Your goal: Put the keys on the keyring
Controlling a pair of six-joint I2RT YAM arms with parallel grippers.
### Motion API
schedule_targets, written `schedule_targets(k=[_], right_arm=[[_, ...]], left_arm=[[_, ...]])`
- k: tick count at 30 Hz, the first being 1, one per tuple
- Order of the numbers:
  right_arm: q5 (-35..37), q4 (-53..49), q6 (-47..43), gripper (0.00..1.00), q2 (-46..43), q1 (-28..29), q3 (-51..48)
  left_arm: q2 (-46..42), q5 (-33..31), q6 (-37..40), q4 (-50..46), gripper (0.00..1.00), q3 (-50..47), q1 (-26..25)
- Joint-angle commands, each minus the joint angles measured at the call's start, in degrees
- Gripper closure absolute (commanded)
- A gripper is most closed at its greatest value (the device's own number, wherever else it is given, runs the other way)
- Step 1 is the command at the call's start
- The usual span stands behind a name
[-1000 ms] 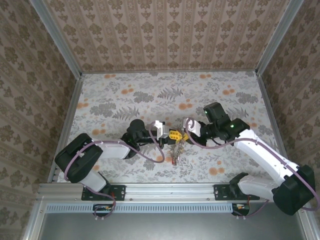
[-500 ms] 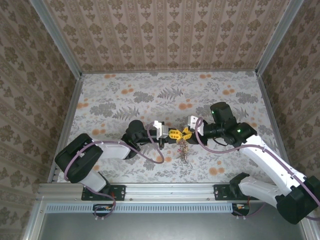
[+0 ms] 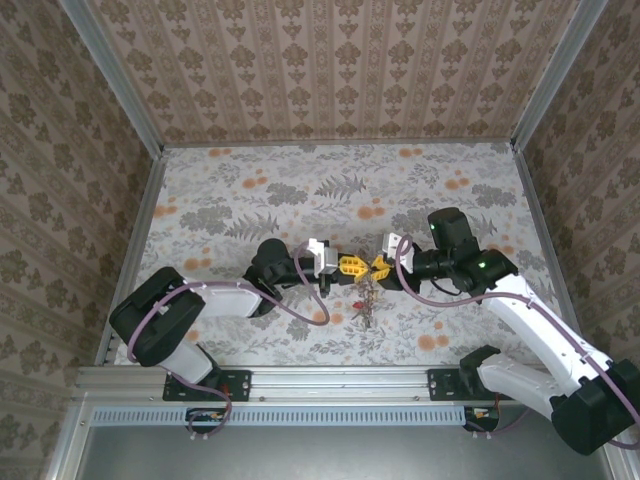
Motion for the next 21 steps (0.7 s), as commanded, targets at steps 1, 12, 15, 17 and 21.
schedule_targets(k=[1, 12, 15, 17, 21], right_arm=[[-3.5, 0.6, -0.4, 0.73, -0.7, -0.2, 0.0], [-3.3, 0.2, -1.3, 0.83, -0.5, -0.2, 1.0], [-3.2, 0.6, -1.2, 0.8, -0.8, -0.2, 1.0], [-3.5, 0.6, -1.2, 0.81, -1.1, -0.2, 1.0], [-3.8, -0.6, -2.1, 0.94, -0.8, -0.2, 1.7]], left_arm=[[-1.9, 0.0, -1.2, 3.7, 1.0, 2.3, -0.8], [-1.1, 0.5, -1.7, 3.7, 1.0, 3.6, -1.4], [-1.0, 0.6, -1.8, 3.7, 1.0, 3.7, -1.7], [-0.9, 0.7, -2.1, 3.6, 1.0, 3.7, -1.8], [-1.0, 0.6, -2.3, 3.7, 1.0, 3.7, -1.9]])
